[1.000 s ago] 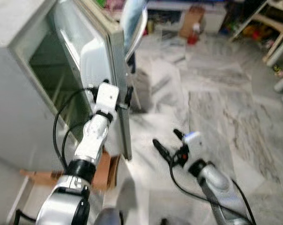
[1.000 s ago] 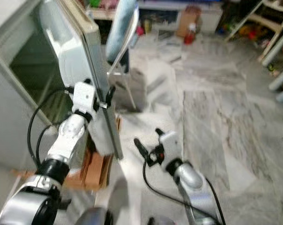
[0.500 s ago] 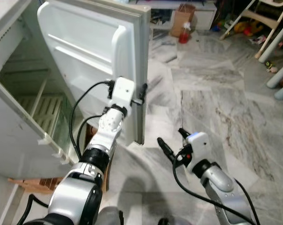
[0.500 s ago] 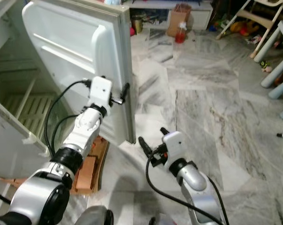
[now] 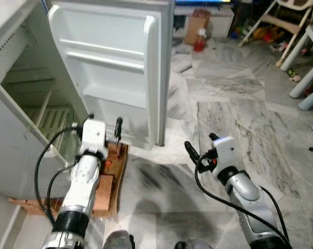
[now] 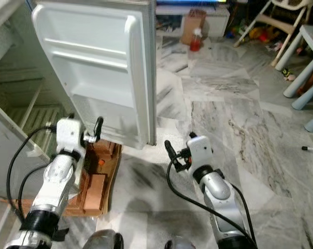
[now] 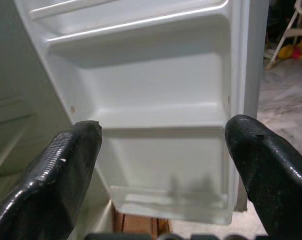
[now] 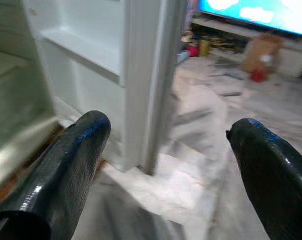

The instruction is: Restocking fridge

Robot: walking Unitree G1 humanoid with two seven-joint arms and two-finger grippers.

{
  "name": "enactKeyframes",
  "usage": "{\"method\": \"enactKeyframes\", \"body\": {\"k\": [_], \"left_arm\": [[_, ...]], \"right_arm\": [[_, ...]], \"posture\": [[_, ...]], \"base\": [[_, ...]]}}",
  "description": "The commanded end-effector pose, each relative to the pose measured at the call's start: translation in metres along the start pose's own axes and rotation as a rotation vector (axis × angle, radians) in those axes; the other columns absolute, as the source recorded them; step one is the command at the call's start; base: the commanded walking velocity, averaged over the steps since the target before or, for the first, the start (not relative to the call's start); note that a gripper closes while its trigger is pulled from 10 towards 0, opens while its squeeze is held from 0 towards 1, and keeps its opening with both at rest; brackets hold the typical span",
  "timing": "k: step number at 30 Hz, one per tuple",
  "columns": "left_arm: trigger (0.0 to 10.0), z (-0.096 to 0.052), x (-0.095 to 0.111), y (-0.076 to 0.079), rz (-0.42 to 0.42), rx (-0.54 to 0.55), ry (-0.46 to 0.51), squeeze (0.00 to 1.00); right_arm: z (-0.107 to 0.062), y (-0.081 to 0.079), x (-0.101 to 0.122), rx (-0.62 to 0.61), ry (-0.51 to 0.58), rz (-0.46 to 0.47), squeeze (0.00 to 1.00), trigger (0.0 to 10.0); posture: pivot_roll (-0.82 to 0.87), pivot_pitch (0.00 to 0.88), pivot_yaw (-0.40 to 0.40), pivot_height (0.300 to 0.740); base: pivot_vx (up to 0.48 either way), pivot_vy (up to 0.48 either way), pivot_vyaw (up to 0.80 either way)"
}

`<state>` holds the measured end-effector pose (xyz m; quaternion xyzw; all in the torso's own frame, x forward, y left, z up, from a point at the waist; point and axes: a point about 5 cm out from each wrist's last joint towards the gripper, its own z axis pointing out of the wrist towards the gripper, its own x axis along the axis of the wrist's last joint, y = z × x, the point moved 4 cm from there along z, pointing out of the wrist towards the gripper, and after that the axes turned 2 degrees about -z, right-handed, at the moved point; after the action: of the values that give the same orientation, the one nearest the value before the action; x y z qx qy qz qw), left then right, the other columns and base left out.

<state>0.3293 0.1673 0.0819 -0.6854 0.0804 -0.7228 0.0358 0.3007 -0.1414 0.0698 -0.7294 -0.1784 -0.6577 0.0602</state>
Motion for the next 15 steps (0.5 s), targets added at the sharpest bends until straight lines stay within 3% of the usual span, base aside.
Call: {"method": "enactKeyframes", "body": {"k": [1, 4, 8, 9, 15], "left_arm": [[10.0, -0.004, 0.013, 0.0, 0.041, 0.003, 0.037, 0.0], [10.0, -0.01, 0.014, -0.003, 0.044, 0.022, 0.032, 0.0], [10.0, -0.018, 0.015, -0.001, 0.039, 0.02, 0.031, 0.0], [10.0, -0.022, 0.009, -0.004, 0.026, 0.052, 0.011, 0.0], [10.0, -0.028, 0.005, -0.004, 0.021, 0.048, -0.025, 0.0]], "right_arm": [[0.002, 0.009, 0.0, -0.074, 0.002, -0.066, 0.0, 10.0], [0.005, 0.014, 0.005, -0.094, 0.037, -0.102, 0.0, 10.0], [0.008, 0.024, 0.015, -0.139, 0.084, -0.1, 0.0, 10.0], [0.007, 0.027, 0.012, -0.162, 0.059, -0.064, 0.0, 10.0], [0.004, 0.017, 0.014, -0.142, 0.092, -0.052, 0.0, 10.0]], "posture": [[0.17, 0.073, -0.018, 0.74], [0.17, 0.075, -0.021, 0.74], [0.16, 0.081, -0.028, 0.74], [0.15, 0.081, -0.027, 0.74], [0.11, 0.08, -0.02, 0.74]], "base": [[0.472, 0.0, 0.0], [0.472, 0.0, 0.0], [0.48, 0.0, 0.0], [0.48, 0.0, 0.0], [0.48, 0.0, 0.0]]}}
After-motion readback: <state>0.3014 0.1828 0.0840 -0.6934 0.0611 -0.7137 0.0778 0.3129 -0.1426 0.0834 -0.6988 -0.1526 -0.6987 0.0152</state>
